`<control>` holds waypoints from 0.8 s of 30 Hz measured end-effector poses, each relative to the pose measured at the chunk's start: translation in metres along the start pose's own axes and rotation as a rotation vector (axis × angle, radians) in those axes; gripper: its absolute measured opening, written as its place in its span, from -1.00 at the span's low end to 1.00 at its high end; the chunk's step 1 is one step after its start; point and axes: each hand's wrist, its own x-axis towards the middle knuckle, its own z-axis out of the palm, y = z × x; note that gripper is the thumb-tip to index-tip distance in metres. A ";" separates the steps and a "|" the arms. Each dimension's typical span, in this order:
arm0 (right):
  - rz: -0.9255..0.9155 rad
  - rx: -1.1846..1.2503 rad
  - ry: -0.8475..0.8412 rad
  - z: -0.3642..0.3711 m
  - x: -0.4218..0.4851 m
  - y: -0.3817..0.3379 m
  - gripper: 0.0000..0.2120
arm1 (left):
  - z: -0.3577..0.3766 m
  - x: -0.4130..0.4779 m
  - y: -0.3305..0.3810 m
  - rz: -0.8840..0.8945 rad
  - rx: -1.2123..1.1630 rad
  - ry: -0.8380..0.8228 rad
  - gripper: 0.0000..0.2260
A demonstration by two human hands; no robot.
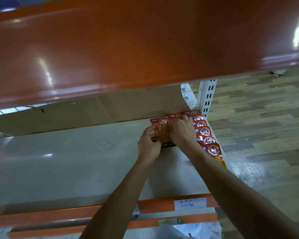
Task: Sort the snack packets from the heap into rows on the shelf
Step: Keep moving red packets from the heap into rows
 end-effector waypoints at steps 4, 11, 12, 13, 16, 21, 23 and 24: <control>0.027 0.037 0.053 -0.021 0.003 0.021 -0.70 | 0.012 0.002 0.006 0.043 -0.006 -0.050 -0.59; 0.079 0.040 0.048 -0.036 -0.005 0.046 -0.73 | 0.037 0.007 0.015 0.082 0.093 -0.083 -0.57; 0.081 0.035 0.037 -0.035 -0.006 0.047 -0.78 | 0.038 0.008 0.016 0.085 0.105 -0.080 -0.57; 0.085 0.031 0.028 -0.035 -0.008 0.048 -0.86 | 0.039 0.009 0.017 0.090 0.121 -0.079 -0.57; 0.059 -0.002 0.017 -0.032 -0.012 0.049 -0.87 | 0.040 0.009 0.021 0.135 0.233 -0.092 -0.57; 0.005 -0.019 0.027 -0.030 -0.014 0.049 -0.76 | 0.042 0.010 0.026 0.235 0.461 -0.132 -0.57; 0.001 -0.006 0.014 -0.029 -0.015 0.049 -0.76 | 0.043 0.010 0.027 0.251 0.513 -0.139 -0.58; 0.000 0.000 0.008 -0.029 -0.015 0.047 -0.75 | 0.045 0.010 0.028 0.254 0.537 -0.136 -0.59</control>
